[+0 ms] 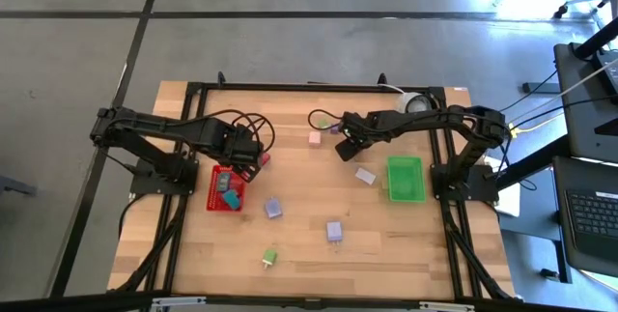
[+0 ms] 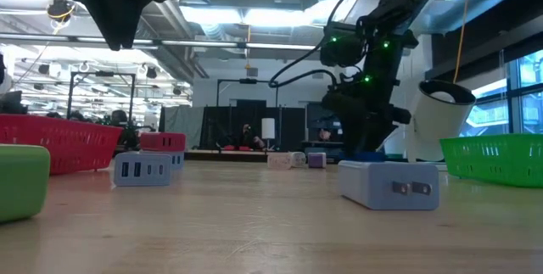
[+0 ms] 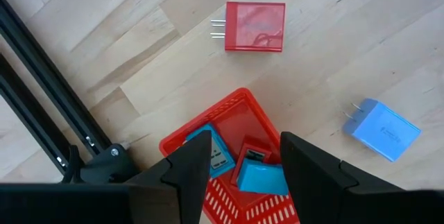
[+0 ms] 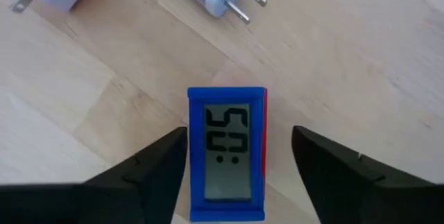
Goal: Pick & Place Office items
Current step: Put the blue digital timer into the orange basket
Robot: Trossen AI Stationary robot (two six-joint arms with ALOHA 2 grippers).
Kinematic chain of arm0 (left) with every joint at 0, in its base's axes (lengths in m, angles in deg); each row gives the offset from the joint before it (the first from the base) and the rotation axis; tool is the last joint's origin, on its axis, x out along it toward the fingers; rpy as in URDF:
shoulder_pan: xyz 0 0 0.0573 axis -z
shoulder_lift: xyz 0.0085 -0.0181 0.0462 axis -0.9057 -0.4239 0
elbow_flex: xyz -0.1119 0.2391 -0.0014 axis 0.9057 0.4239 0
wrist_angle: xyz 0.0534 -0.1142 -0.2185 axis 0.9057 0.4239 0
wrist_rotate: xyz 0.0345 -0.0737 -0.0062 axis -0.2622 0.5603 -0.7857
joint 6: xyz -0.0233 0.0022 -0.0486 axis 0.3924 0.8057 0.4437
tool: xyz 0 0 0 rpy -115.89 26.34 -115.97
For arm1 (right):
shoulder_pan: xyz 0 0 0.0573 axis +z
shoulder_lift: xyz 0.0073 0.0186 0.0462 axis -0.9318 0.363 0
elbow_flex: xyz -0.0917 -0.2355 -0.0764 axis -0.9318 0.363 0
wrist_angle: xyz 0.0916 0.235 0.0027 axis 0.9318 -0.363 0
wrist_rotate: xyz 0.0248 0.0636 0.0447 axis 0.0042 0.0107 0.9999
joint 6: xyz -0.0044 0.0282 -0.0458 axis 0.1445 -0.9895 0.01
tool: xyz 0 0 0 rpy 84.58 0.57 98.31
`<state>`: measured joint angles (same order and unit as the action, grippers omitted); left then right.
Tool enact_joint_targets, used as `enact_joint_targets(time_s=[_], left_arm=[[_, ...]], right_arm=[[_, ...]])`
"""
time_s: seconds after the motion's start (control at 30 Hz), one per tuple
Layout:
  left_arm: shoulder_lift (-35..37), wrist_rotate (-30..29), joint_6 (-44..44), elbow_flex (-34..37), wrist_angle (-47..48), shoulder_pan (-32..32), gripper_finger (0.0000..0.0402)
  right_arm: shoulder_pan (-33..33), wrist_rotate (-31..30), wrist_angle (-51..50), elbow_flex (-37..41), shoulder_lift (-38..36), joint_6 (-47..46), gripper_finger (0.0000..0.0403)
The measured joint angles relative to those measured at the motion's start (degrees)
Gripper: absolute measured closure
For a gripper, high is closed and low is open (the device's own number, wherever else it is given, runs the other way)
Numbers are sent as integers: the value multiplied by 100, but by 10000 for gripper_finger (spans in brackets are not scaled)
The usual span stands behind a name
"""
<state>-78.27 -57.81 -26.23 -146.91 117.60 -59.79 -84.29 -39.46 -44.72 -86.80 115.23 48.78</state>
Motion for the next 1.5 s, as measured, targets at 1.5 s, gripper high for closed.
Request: enact_joint_targets(time_s=[1.5], left_arm=[[-2,-24,240,0,-59,0,233]], right_arm=[[-20,350,81,-7,370,-12,166]])
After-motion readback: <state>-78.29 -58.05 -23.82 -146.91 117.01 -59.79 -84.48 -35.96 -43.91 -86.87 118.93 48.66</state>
